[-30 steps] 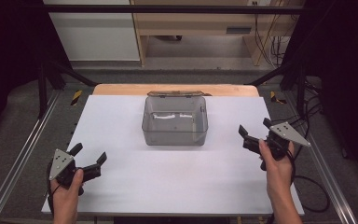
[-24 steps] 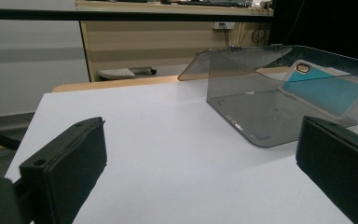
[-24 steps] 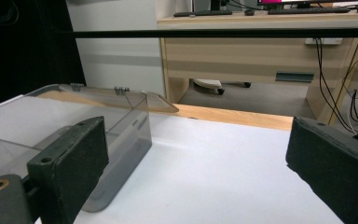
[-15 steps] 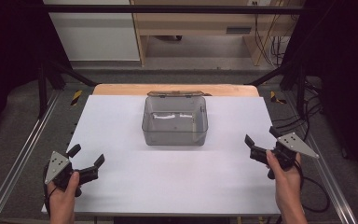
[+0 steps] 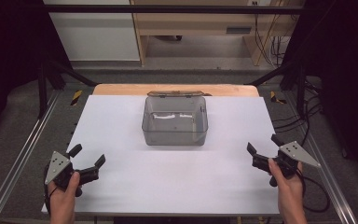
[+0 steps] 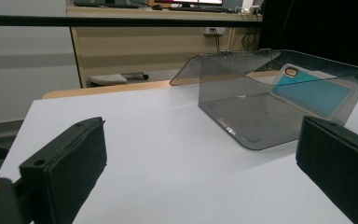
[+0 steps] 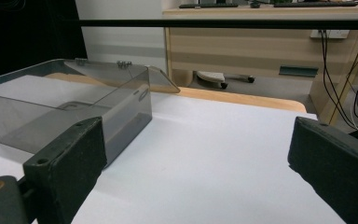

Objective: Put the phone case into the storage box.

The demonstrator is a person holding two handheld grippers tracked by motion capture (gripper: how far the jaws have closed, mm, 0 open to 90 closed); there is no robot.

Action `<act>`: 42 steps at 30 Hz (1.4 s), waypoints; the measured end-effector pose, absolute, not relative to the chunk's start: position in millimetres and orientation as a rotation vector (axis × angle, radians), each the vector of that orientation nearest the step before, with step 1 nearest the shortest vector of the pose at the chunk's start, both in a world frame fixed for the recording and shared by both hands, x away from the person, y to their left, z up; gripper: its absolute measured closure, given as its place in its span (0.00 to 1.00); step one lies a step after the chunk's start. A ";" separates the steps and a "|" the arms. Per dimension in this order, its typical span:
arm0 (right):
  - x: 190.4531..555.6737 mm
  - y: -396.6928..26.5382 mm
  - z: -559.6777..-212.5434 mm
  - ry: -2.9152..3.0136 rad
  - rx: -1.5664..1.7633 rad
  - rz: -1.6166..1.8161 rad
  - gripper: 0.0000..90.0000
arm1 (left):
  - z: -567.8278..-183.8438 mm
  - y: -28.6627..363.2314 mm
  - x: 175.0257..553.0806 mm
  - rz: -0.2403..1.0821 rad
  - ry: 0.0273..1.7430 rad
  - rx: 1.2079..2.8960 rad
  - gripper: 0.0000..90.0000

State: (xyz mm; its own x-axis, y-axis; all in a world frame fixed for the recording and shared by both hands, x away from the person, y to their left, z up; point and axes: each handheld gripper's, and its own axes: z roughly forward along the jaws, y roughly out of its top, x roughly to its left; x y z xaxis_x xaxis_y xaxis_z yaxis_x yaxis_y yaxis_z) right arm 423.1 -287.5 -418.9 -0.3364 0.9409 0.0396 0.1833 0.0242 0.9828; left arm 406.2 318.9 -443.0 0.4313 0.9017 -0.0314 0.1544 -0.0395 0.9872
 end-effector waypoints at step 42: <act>407.1 -283.6 -451.6 1.666 1.149 1.386 0.05 | -443.2 317.0 406.6 0.768 0.951 1.518 0.02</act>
